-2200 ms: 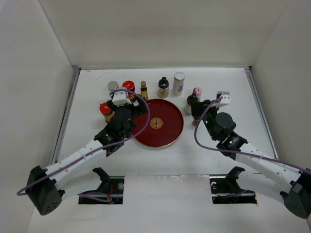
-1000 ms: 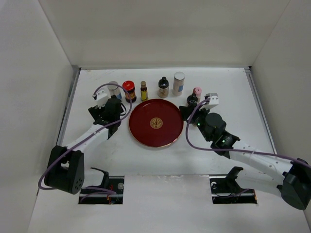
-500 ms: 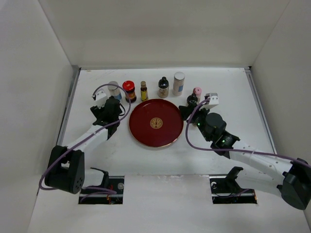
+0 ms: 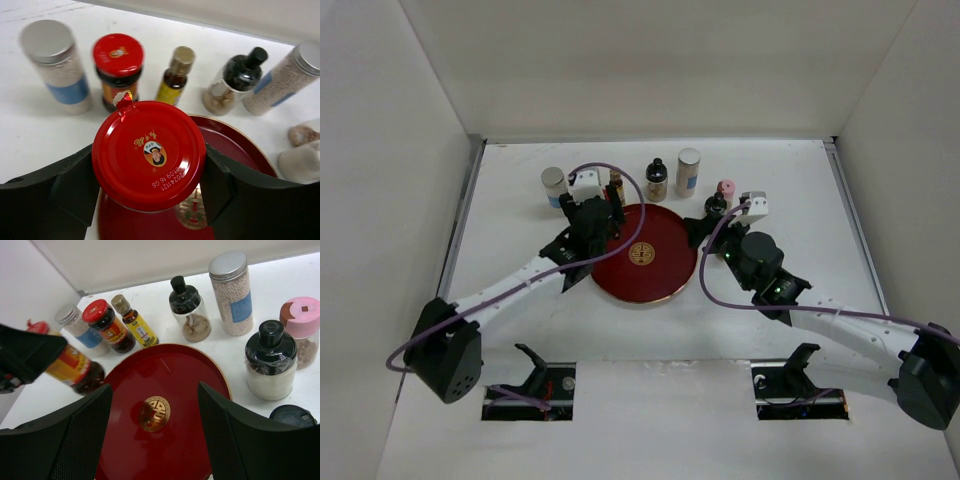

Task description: Organize the condiment bottles

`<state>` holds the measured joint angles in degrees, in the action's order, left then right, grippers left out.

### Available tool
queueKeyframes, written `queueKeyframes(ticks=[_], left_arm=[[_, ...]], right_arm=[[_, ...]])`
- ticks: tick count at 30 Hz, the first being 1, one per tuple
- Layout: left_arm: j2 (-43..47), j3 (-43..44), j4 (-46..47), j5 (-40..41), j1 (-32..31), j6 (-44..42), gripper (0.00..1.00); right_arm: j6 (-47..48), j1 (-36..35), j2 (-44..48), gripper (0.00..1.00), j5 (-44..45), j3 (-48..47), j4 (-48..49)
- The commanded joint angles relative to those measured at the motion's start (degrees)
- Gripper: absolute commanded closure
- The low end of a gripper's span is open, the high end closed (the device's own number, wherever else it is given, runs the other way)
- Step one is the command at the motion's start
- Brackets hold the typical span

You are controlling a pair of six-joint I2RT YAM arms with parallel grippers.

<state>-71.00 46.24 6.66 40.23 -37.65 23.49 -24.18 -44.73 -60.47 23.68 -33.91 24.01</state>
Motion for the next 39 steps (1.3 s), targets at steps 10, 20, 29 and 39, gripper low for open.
queueKeyframes(ticks=[10, 20, 29, 39], left_arm=[[-19.95, 12.29, 17.78, -7.01, -0.1, -2.3, 0.54], [-25.5, 12.04, 21.64, -5.08, -0.27, -4.24, 0.47], [-22.52, 8.26, 25.16, -4.89, -0.62, -5.03, 0.07], [-6.27, -4.91, 33.42, -4.28, -2.91, -5.39, 0.03]], right_arm=[[-0.07, -0.05, 0.88, 0.25, 0.22, 0.51, 3.15], [-0.51, 1.01, 1.23, 0.26, 0.66, 1.13, 3.59], [-1.3, 4.87, 1.14, 0.47, 3.65, 1.92, 2.62], [-2.45, 10.49, -3.69, 0.34, 6.2, -3.61, -7.13]])
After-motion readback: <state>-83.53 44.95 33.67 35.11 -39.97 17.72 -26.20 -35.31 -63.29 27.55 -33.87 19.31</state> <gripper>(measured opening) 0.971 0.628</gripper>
